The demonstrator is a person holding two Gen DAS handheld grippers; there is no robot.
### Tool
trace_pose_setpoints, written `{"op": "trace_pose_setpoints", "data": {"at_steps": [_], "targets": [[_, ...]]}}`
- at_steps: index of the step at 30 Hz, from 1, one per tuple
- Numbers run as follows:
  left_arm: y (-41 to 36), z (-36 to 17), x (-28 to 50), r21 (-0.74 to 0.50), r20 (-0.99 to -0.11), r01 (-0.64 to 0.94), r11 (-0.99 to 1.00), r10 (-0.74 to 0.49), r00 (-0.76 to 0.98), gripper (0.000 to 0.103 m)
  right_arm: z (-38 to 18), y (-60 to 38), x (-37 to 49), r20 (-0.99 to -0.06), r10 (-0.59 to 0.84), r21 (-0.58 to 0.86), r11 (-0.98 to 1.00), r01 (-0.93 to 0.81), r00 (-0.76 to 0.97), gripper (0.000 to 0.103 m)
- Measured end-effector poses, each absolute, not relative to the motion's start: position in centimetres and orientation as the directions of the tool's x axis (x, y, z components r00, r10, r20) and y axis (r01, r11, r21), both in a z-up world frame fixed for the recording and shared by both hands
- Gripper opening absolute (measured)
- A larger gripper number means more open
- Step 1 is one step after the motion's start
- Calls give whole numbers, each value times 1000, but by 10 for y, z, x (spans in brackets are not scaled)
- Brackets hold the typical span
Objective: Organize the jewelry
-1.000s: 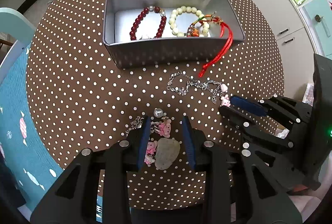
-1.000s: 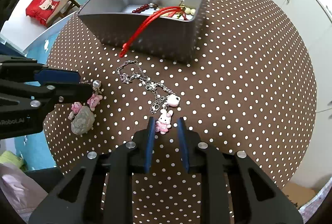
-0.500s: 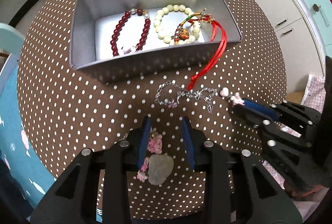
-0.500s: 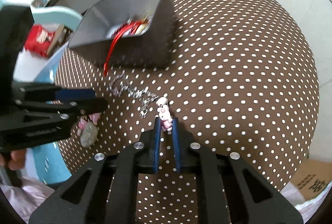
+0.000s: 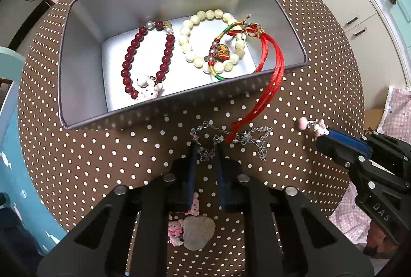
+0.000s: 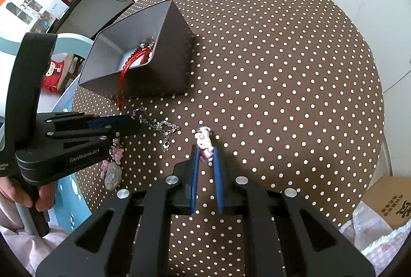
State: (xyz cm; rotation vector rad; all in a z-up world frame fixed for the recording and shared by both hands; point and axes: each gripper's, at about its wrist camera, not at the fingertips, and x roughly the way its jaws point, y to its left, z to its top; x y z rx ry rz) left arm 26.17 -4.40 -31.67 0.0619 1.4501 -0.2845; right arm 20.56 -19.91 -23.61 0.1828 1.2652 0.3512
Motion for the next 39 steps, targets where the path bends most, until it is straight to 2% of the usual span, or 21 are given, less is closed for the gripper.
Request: {"op": "trace_pose_setpoints", "data": {"at_steps": [8, 10, 17, 30, 39], "targets": [[-50, -318, 264, -119, -984, 243, 963, -148, 104, 12, -234, -198, 208, -899, 356, 324, 933, -159, 257, 11], [-48, -313, 263, -123, -981, 237, 964, -154, 115, 7, -234, -197, 208, -897, 356, 324, 933, -158, 261, 11], [-34, -308, 264, -149, -976, 190, 970, -176, 131, 7, -230, -195, 210, -891, 365, 328, 928, -176, 270, 10], [-2, -273, 253, -156, -956, 100, 983, -175, 236, 7, -216, -183, 223, -875, 388, 329, 915, -234, 288, 10], [54, -221, 227, -160, -936, 18, 987, -157, 315, 7, -196, -179, 236, -846, 408, 331, 906, -262, 343, 11]]}}
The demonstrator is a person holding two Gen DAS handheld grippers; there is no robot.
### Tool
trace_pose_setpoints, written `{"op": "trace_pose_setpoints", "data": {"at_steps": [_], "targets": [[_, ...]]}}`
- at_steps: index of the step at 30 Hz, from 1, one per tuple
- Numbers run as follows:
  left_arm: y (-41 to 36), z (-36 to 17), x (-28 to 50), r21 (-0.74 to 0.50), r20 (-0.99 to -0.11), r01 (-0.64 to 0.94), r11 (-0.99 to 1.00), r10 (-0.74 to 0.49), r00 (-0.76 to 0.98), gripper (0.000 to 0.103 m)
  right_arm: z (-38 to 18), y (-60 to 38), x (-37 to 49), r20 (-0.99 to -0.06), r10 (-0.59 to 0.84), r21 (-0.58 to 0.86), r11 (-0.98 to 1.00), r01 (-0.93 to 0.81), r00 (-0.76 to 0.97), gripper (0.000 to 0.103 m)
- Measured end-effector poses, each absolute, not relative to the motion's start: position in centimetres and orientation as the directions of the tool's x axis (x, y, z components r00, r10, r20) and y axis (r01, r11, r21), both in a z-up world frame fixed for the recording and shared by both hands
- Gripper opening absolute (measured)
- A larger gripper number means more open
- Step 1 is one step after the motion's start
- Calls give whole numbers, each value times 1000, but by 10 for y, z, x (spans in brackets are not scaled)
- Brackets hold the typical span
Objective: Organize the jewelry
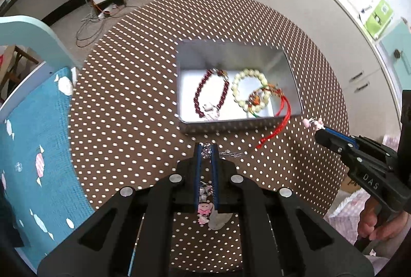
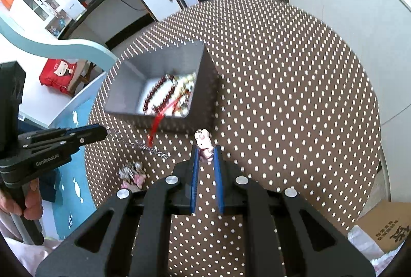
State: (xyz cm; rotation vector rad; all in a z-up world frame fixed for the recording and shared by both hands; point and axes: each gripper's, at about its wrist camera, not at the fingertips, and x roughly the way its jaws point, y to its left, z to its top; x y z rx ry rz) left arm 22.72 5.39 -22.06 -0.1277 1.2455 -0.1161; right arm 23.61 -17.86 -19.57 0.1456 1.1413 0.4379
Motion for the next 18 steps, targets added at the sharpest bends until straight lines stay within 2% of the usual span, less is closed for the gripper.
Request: {"op": "trace_pose_setpoints", "data": {"at_steps": [18], "targets": [[58, -145, 234, -144, -863, -34, 989, -108, 493, 7, -141, -166, 257, -779, 402, 260, 905, -336, 481, 11]]}}
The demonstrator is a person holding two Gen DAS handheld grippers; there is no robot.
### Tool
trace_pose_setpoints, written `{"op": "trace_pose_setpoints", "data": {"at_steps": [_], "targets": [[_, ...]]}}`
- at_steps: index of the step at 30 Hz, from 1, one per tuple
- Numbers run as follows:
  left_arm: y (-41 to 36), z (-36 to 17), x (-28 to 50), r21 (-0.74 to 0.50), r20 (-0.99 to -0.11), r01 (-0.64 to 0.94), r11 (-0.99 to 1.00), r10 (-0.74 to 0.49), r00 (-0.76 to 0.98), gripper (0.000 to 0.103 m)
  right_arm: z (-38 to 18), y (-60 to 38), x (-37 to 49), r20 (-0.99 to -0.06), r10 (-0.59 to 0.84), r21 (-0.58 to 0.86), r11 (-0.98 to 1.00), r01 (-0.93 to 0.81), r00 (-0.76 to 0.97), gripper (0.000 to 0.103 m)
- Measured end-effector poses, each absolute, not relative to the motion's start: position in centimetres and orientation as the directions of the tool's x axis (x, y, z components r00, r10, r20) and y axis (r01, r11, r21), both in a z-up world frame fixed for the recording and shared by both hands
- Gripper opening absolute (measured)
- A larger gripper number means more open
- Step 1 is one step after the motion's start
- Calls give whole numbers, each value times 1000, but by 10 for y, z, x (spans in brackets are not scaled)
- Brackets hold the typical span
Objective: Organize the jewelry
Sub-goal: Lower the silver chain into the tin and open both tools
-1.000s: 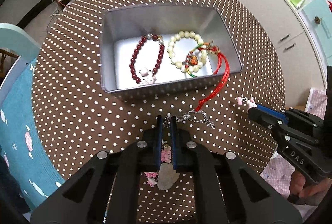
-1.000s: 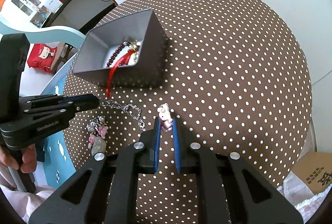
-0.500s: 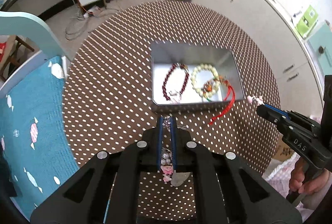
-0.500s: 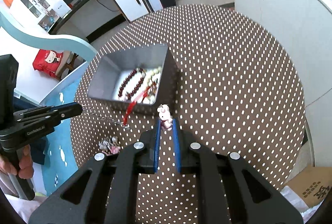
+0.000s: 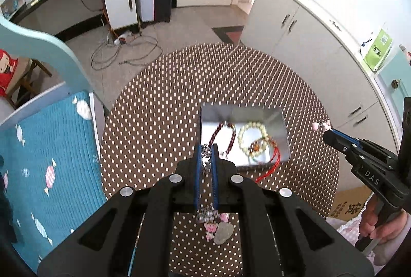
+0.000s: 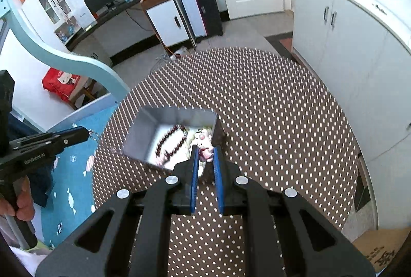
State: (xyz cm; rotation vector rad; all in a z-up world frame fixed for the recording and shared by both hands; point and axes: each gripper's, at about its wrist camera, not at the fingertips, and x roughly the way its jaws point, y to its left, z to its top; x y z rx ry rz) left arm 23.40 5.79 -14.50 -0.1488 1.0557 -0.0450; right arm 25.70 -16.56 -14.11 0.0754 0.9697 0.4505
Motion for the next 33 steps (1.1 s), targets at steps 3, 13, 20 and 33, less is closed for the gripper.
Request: {"op": "trace_pose_setpoints", "data": {"at_steps": [3, 13, 20, 33], "targets": [[57, -128, 241, -148, -840, -21, 989, -115, 530, 7, -131, -160, 264, -764, 409, 252, 902, -351, 499, 11], [36, -94, 259, -128, -791, 81, 988, -151, 593, 7, -131, -137, 276, -756, 442, 259, 880, -399, 483, 10], [23, -123, 270, -125, -837, 107, 986, -163, 523, 8, -145, -128, 283, -791, 424, 255, 883, -393, 440, 12], [26, -153, 270, -135, -875, 79, 988, -156, 459, 40, -149, -147, 280, -817, 397, 284, 908, -308, 417, 47]]}}
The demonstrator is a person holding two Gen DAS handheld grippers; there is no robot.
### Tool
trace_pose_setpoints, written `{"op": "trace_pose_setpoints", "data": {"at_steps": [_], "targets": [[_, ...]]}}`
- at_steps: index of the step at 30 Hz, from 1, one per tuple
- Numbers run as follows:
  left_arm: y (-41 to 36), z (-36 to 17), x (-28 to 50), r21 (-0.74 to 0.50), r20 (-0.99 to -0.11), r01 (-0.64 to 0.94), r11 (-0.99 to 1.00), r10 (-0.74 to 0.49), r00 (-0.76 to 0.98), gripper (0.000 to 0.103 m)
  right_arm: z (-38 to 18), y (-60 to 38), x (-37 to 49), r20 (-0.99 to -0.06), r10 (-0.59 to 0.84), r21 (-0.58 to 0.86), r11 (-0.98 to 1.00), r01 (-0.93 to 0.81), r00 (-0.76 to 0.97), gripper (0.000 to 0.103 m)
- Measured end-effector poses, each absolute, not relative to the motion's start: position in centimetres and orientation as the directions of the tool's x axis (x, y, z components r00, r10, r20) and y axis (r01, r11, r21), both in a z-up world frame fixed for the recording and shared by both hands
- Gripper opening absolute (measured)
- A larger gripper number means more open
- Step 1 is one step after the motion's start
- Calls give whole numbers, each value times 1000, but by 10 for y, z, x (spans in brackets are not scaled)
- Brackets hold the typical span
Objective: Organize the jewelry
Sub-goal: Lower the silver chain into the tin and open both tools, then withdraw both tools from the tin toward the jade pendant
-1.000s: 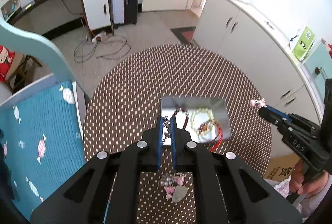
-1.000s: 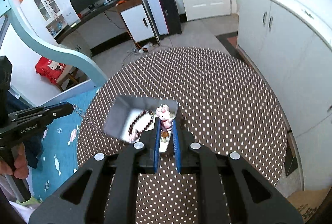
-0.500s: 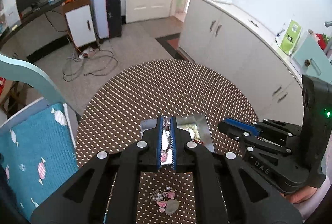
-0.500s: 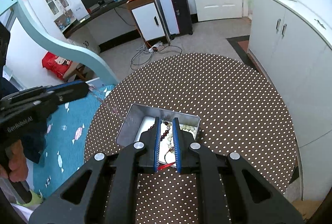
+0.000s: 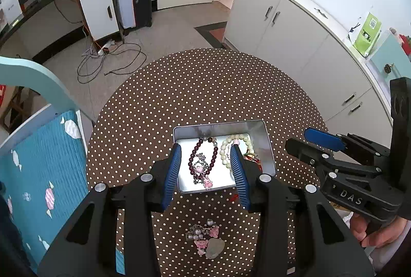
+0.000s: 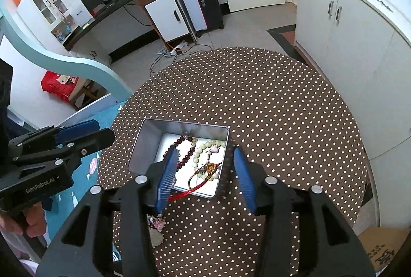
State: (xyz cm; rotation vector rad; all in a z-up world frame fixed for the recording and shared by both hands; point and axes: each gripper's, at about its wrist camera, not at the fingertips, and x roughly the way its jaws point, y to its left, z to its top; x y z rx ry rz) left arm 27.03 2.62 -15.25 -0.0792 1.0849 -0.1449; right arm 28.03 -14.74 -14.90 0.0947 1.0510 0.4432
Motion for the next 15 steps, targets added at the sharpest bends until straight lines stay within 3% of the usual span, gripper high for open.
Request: {"op": "trace_pose_setpoints", "data": {"at_steps": [3, 5, 8, 11, 15], "targets": [[27, -156, 268, -132, -879, 75, 988, -152, 453, 40, -150, -146, 278, -818, 399, 285, 907, -310, 414, 49], [28, -158, 266, -133, -882, 70, 989, -150, 447, 40, -152, -146, 276, -824, 389, 282, 912, -298, 412, 58], [33, -165, 260, -139, -893, 46, 989, -145, 427, 58, -155, -148, 275, -822, 402, 300, 908, -292, 404, 65], [40, -173, 253, -141, -902, 18, 990, -136, 409, 59, -163, -145, 269, -838, 388, 289, 912, -291, 384, 83], [49, -182, 243, -132, -915, -25, 991, -112, 388, 72, -174, -141, 261, -859, 380, 281, 910, -304, 343, 90]]}}
